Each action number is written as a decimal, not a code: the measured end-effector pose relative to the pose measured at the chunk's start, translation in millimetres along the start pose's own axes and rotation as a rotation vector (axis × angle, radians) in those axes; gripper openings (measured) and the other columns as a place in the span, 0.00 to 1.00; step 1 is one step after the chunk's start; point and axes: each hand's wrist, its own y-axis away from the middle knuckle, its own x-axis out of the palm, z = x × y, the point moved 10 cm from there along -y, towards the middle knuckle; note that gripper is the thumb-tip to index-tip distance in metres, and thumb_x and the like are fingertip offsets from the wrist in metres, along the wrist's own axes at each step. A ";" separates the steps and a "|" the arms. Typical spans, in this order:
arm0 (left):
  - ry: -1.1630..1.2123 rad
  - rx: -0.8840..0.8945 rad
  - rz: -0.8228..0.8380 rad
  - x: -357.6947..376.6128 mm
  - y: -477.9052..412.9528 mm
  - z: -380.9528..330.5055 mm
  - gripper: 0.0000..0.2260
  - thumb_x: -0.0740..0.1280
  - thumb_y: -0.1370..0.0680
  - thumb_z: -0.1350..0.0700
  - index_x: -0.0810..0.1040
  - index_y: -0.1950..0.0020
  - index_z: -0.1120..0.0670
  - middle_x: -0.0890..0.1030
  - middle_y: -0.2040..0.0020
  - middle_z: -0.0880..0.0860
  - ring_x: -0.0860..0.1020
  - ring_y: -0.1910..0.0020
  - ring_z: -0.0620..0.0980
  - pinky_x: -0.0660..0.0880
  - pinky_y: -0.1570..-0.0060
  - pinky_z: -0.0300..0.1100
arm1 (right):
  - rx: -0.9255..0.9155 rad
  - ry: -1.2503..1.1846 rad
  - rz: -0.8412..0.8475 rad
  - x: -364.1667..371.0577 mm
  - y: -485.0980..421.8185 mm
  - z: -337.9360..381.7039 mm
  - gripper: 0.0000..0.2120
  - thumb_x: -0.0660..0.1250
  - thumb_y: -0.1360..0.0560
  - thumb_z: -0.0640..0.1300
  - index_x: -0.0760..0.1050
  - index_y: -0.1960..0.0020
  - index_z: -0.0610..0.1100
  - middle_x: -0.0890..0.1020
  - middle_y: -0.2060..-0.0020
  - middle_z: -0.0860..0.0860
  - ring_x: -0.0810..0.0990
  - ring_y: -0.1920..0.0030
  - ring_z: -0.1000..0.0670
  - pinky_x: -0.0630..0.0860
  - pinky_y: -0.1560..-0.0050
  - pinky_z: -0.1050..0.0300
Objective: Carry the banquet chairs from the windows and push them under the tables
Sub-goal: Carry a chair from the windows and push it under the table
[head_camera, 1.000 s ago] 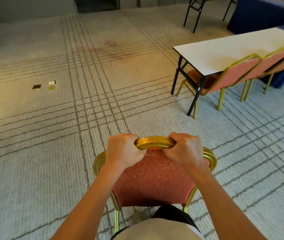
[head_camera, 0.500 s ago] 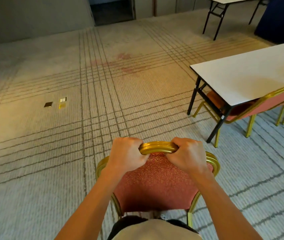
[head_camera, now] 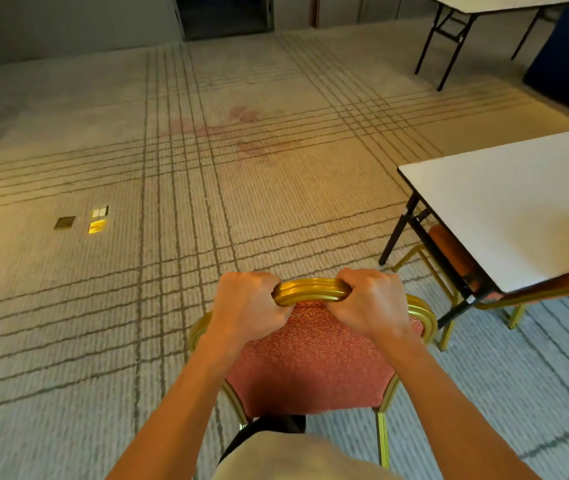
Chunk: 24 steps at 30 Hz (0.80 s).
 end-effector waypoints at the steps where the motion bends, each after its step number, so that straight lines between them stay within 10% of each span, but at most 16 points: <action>1: 0.009 0.001 0.011 8.7 -17.4 11.4 0.14 0.65 0.33 0.42 0.65 0.71 0.47 0.73 0.76 0.48 0.74 0.78 0.51 0.60 0.75 0.38 | 0.003 0.010 0.004 7.9 -20.0 -5.9 0.13 0.76 0.36 0.50 0.74 0.71 0.48 0.75 0.76 0.55 0.74 0.76 0.50 0.67 0.72 0.60; 24: -0.016 0.070 0.222 204.5 -475.0 160.6 0.16 0.69 0.33 0.42 0.69 0.71 0.50 0.70 0.75 0.46 0.75 0.75 0.53 0.67 0.72 0.42 | 0.136 -0.024 -0.001 135.7 -447.9 -221.4 0.14 0.67 0.35 0.58 0.71 0.70 0.48 0.75 0.76 0.55 0.76 0.74 0.47 0.74 0.71 0.56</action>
